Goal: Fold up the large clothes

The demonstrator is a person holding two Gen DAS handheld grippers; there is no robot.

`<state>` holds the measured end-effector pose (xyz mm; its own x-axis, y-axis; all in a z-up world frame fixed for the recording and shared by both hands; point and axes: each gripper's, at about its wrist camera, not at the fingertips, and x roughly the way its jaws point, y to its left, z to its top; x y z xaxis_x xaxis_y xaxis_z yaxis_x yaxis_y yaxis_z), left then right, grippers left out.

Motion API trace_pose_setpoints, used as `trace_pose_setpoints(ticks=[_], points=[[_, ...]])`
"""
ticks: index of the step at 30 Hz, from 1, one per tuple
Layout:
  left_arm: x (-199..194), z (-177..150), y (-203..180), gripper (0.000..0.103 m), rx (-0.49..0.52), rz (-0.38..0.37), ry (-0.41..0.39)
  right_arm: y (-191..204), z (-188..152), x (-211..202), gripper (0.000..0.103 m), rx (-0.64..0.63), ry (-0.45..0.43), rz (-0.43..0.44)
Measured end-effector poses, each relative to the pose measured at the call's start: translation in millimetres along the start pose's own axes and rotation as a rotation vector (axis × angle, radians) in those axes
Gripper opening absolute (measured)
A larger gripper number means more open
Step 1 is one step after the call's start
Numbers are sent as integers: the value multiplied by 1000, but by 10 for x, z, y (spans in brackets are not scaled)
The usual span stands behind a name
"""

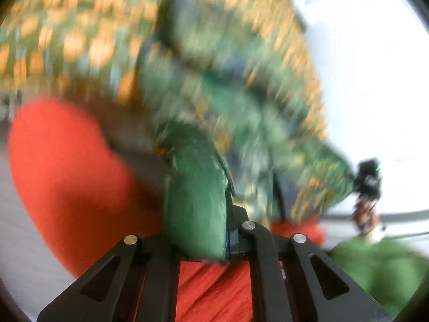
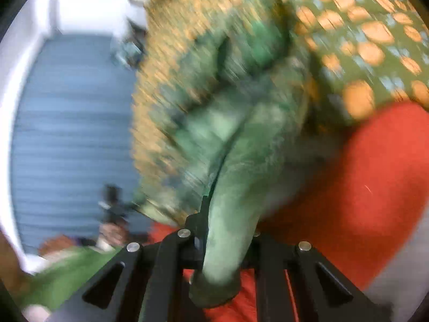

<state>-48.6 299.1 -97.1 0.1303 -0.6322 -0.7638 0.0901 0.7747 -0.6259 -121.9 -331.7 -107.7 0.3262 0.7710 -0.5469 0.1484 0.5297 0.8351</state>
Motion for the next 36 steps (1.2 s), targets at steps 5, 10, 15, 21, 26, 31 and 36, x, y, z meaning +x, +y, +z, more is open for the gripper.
trace_pose_setpoints(ticks=[5,10,15,21,26,31,36], points=[[-309,1311,-268,8,91,-24,-253,345,1094,-194,11,-96,-228,200],[215,2541,-379,20,120,128,-363,128,2438,154,12,-79,-391,144],[1216,2967,-378,82,180,405,-197,-435,3104,848,89,81,-365,-69],[1179,2900,-460,95,235,447,-233,15,2893,899,103,-175,-403,-282],[1263,2823,-616,103,239,292,-379,665,2603,1276,103,-516,-402,-455],[2293,2556,-195,103,386,591,-252,156,2523,2034,103,-550,-308,-657],[2144,2455,-243,102,391,571,-296,19,2323,2028,103,-559,-327,-667]])
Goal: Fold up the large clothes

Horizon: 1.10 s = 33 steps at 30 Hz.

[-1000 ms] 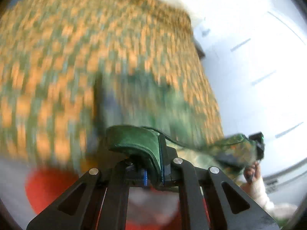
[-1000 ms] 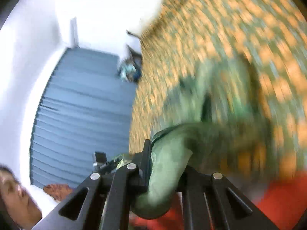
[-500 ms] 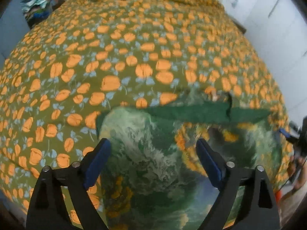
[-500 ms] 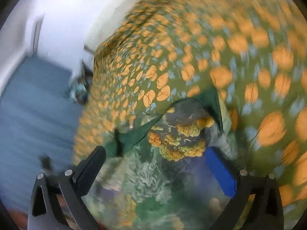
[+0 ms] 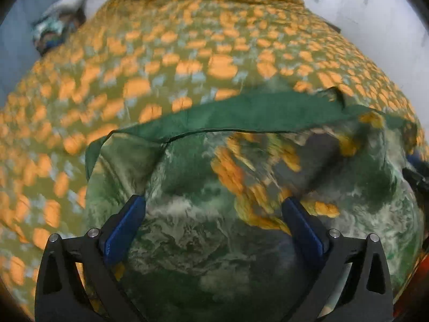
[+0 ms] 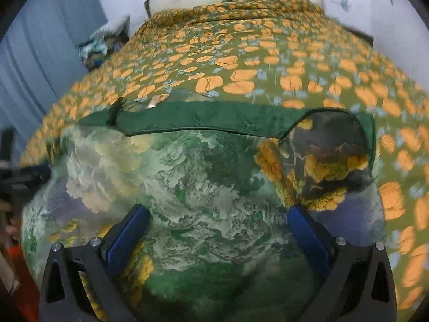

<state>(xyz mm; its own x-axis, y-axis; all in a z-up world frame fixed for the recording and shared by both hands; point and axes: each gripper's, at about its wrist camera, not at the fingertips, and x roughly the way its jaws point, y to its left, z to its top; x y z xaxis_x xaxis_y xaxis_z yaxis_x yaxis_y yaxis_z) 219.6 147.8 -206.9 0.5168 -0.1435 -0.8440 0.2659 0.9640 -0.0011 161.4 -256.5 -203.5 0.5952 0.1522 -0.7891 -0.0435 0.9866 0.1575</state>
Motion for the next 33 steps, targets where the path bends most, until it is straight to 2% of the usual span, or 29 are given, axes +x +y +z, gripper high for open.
trace_pose_setpoints(ticks=[2,4,6,8,10,11,13,14,16,17,19,21,22,27,33], points=[[-200,69,-33,102,22,1,-43,34,68,-175,103,-14,-12,6],[-346,140,21,102,-5,-29,-79,-151,177,-342,103,49,-64,31],[-434,216,49,102,-45,-60,-102,-412,275,-546,103,140,-111,6],[-418,310,25,102,-66,-63,-113,-718,368,-611,103,194,-123,-75],[-308,397,-43,102,-78,-43,-129,-1021,404,-591,103,224,-116,-198],[-243,412,-95,102,-75,-31,-133,-1176,407,-544,103,241,-102,-229],[-14,391,-210,103,-42,16,-117,-1468,375,-345,103,265,-37,-273],[228,343,-294,103,-1,65,-50,-1560,356,-249,103,261,-19,-294],[530,238,-429,103,67,138,14,-1715,260,1,103,256,39,-347],[556,189,-491,103,96,179,-20,-1779,209,77,103,270,61,-340],[525,162,-586,103,131,238,-58,-1929,36,268,103,367,87,-242],[507,168,-646,103,166,275,-64,-1952,-117,188,103,407,-95,-228],[495,163,-661,103,179,282,-71,-1944,-174,153,103,415,-134,-220],[494,140,-568,103,142,241,-89,-1995,-237,113,103,438,-168,-181],[513,145,-582,103,146,244,-88,-1981,-243,103,103,437,-167,-182]])
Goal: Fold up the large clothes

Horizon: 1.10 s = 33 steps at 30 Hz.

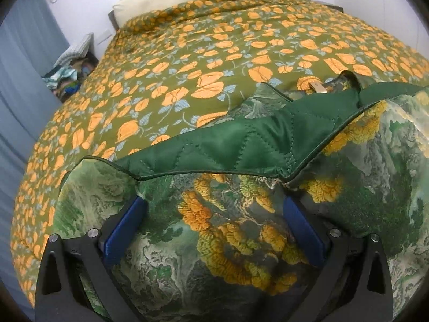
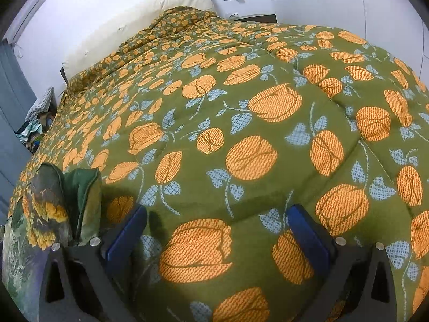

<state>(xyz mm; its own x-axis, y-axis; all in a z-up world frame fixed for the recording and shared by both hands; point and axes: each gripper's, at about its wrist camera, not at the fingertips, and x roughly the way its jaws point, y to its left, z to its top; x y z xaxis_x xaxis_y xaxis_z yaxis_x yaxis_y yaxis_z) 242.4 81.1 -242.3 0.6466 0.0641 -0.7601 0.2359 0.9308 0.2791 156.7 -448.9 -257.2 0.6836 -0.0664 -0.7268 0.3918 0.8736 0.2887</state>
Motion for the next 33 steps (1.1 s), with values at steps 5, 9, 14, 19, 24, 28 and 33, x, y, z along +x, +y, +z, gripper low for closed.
trace_pose_setpoints(ticks=[5,9,14,19,24,28,33], points=[[4,6,0,103,1,0,0,0,5,8,103,0,0,0],[8,13,2,103,1,0,0,2,6,7,103,0,0,0],[16,7,-4,103,2,-2,5,-2,32,55,103,-9,27,-8],[-137,-209,10,103,-8,6,-28,27,-27,-6,103,7,16,-61],[-337,-435,16,103,-11,16,-85,-35,-226,-244,103,7,-8,-43],[-313,-406,-12,103,4,34,-86,-197,-207,-257,103,68,-49,50],[-300,-398,22,103,0,24,-81,-213,-188,-252,103,92,-65,80]])
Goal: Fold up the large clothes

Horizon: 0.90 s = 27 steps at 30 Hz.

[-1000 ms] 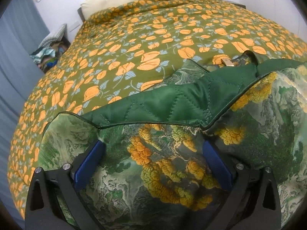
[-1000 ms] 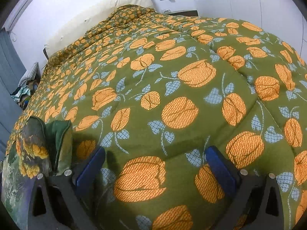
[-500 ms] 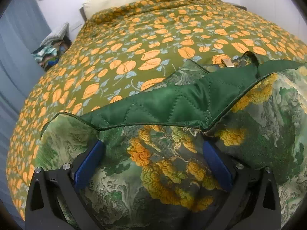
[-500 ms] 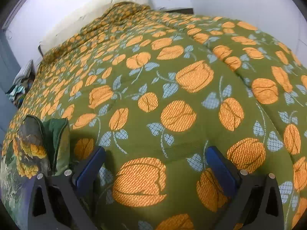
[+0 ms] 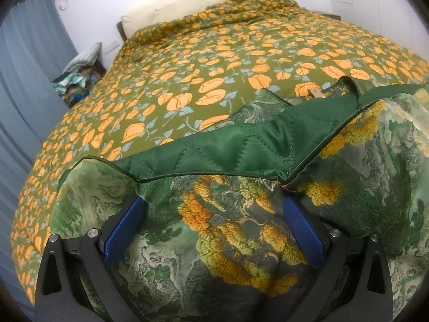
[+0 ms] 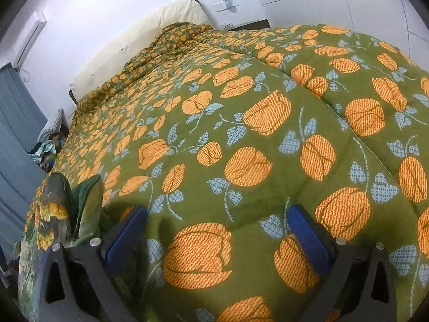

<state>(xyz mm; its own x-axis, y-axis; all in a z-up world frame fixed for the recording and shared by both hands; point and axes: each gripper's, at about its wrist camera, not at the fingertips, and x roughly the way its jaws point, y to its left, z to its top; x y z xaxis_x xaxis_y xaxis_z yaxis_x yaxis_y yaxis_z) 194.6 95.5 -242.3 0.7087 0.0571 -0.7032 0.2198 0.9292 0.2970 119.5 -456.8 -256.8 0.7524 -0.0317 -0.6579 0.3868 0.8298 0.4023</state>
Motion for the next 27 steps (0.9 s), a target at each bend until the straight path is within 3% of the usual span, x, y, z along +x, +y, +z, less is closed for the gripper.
trace_pose_setpoints(ticks=[27], points=[[2,-22,-16,103,9,8,-2,14,6,46,103,-1,18,-24]])
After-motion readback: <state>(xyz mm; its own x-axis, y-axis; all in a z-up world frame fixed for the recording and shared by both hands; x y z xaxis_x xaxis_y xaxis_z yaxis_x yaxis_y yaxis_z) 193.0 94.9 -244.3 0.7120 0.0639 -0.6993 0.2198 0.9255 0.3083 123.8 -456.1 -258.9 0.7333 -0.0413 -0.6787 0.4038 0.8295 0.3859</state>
